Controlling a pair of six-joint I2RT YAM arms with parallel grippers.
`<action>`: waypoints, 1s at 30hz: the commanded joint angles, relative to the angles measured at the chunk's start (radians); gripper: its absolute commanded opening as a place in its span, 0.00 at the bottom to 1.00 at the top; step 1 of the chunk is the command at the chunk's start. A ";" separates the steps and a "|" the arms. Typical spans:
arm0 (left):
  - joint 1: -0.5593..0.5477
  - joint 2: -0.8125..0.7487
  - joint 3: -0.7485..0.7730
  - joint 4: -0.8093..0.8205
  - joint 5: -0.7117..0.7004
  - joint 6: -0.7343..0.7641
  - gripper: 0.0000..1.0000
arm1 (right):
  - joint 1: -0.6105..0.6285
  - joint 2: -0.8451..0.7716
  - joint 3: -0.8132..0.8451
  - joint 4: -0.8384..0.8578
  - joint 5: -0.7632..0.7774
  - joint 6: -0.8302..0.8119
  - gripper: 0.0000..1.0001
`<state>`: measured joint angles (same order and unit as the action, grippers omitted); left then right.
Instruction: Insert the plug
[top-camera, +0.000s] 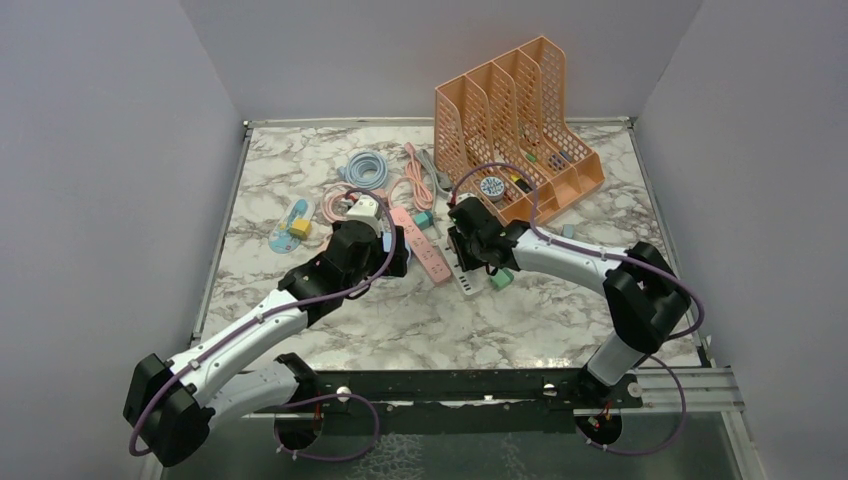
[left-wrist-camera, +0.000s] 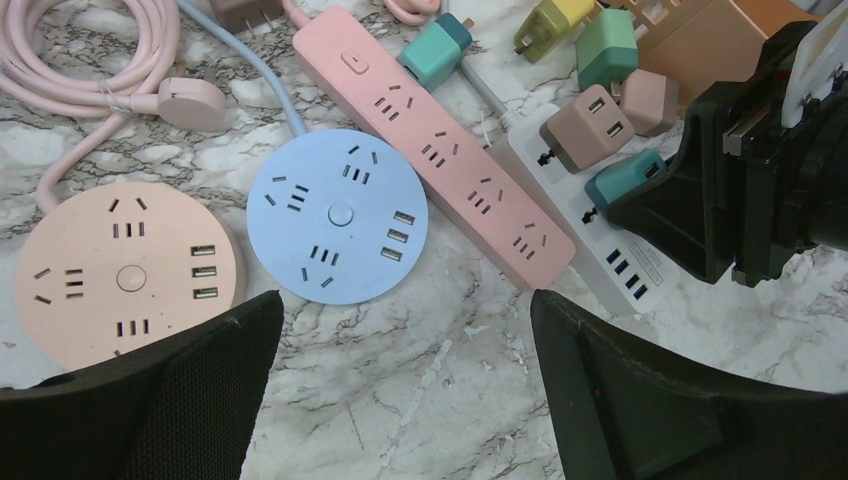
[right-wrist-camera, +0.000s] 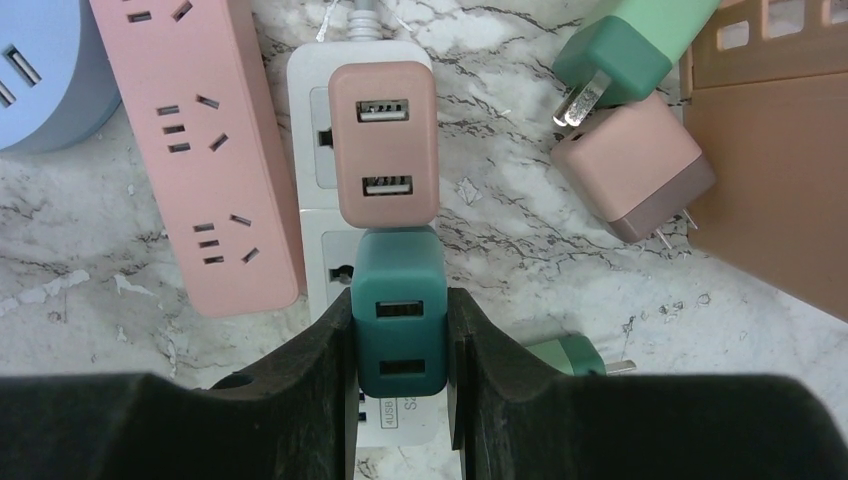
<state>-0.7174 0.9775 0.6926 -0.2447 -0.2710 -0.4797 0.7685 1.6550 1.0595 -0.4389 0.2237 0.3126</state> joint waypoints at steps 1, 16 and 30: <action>0.001 0.011 0.040 -0.023 -0.044 -0.044 0.97 | -0.006 0.086 -0.015 -0.084 0.071 0.024 0.01; 0.015 0.019 0.059 -0.052 -0.022 -0.072 0.98 | -0.008 0.203 0.025 -0.200 -0.047 0.072 0.01; 0.088 0.052 0.092 -0.088 0.016 -0.103 0.99 | -0.008 -0.050 0.085 -0.303 -0.051 0.095 0.57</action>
<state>-0.6563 1.0290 0.7647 -0.3256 -0.2806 -0.5640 0.7601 1.6566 1.1236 -0.6788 0.1902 0.3908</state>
